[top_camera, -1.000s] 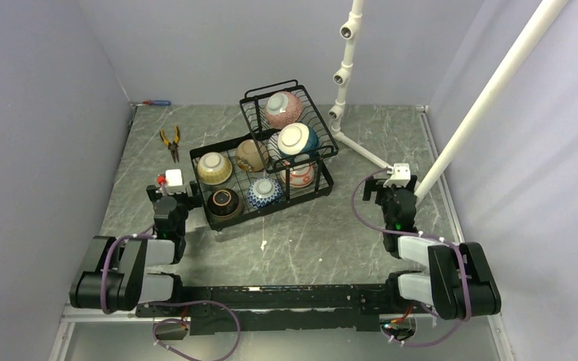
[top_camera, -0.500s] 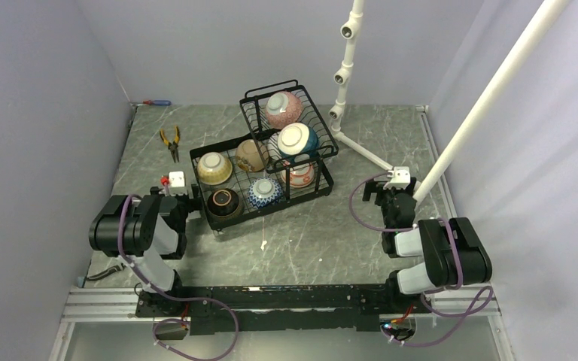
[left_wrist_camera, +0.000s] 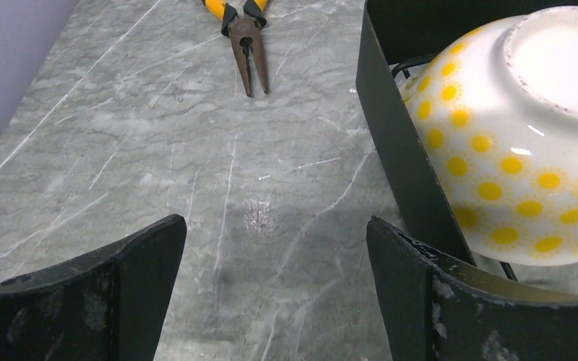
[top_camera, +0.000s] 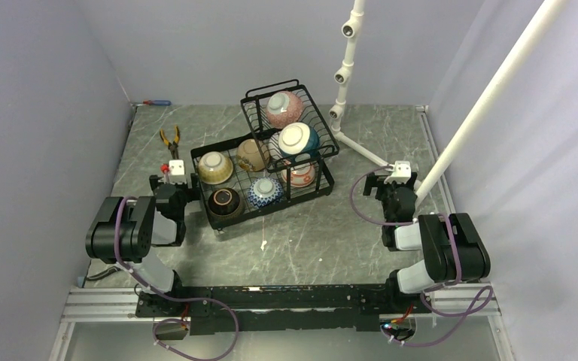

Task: Load the bowls into the dish rack
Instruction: Reset both arms

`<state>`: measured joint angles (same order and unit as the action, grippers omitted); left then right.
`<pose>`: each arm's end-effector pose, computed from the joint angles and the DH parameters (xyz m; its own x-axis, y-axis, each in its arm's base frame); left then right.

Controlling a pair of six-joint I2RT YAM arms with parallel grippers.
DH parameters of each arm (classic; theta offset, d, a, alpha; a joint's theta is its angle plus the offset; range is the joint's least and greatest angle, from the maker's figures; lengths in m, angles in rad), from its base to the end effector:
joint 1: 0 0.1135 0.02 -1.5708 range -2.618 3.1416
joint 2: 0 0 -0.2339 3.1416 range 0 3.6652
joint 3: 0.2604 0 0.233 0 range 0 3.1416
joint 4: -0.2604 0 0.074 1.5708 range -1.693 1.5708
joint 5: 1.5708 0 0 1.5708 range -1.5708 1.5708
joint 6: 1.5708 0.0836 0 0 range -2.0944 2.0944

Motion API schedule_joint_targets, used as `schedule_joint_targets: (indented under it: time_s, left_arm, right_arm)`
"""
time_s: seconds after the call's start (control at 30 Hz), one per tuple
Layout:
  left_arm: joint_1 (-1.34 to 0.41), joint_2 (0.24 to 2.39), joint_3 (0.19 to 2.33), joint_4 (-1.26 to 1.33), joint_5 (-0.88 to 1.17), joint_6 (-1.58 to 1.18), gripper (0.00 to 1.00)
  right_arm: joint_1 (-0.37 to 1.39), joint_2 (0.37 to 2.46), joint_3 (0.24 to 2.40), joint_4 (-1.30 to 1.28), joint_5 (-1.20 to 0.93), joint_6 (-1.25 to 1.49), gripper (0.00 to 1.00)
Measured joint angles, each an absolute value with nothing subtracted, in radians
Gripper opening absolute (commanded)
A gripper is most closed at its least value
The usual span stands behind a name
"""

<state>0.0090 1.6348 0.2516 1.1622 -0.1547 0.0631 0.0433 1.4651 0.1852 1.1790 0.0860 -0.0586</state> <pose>0.2886 0.0155 0.1026 -0.2288 0.0603 -0.9716 -0.1451 0.9848 0.0952 0.2739 0.0047 0.1318 -0.1029 -0.0629 -0.9927 0.0363 0.9971 -0.0669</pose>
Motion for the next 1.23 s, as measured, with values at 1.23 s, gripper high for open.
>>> schedule_joint_targets:
  time_s: [1.23]
  left_arm:
    - [0.041,1.635,0.369,0.952,-0.119,0.015,0.95]
  right_arm:
    - [0.032,1.474,0.223,1.091,0.178,-0.015,1.0]
